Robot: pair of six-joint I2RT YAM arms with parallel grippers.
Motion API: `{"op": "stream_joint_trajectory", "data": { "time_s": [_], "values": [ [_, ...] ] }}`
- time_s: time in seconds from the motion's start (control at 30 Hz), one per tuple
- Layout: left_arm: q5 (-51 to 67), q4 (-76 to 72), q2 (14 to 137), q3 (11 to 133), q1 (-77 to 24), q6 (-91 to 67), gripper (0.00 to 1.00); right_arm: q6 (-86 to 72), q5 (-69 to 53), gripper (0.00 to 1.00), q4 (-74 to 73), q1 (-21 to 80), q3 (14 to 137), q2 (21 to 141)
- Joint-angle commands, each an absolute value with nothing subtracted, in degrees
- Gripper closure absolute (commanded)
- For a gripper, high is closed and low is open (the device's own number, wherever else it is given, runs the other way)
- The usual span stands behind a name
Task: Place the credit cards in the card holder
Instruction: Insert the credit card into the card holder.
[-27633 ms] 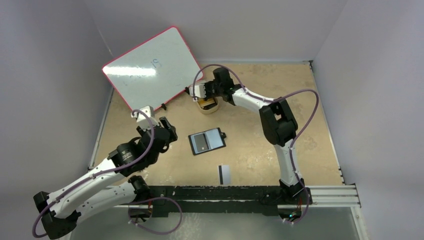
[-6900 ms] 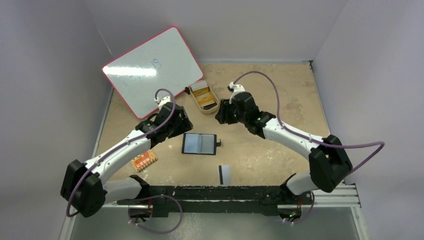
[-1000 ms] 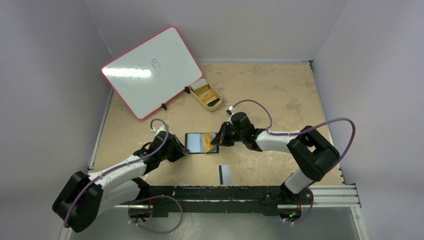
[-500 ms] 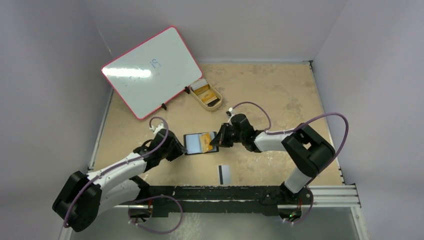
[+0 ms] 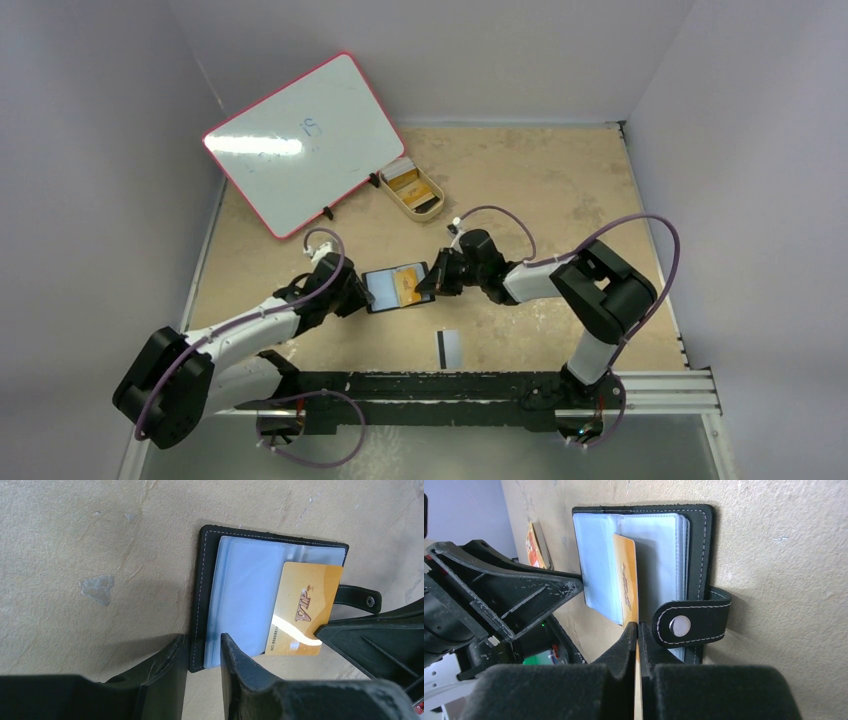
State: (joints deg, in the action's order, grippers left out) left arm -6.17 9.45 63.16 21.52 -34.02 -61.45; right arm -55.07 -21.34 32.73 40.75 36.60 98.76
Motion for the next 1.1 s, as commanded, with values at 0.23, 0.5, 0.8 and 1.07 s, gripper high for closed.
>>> {"op": "stream_joint_trajectory", "data": {
  "time_s": [0.23, 0.5, 0.8, 1.07],
  "values": [
    [-9.0, 8.6, 64.8, 22.7, -33.7, -58.9, 0.75, -52.5, -23.3, 1.0, 37.4, 40.9, 35.7, 98.7],
    [-8.8, 7.8, 65.7, 22.7, -33.7, -58.4, 0.74, -52.6, -23.1, 1.0, 37.7, 40.9, 36.8, 100.1],
    [-7.9, 7.4, 64.7, 22.3, -33.7, -58.8, 0.73, -54.9, -22.4, 1.0, 40.3, 40.9, 36.9, 101.4],
    [-6.3, 5.3, 64.3, 20.5, -33.7, -60.2, 0.73, -57.1, -20.7, 1.0, 42.7, 40.9, 36.7, 101.2]
  ]
}}
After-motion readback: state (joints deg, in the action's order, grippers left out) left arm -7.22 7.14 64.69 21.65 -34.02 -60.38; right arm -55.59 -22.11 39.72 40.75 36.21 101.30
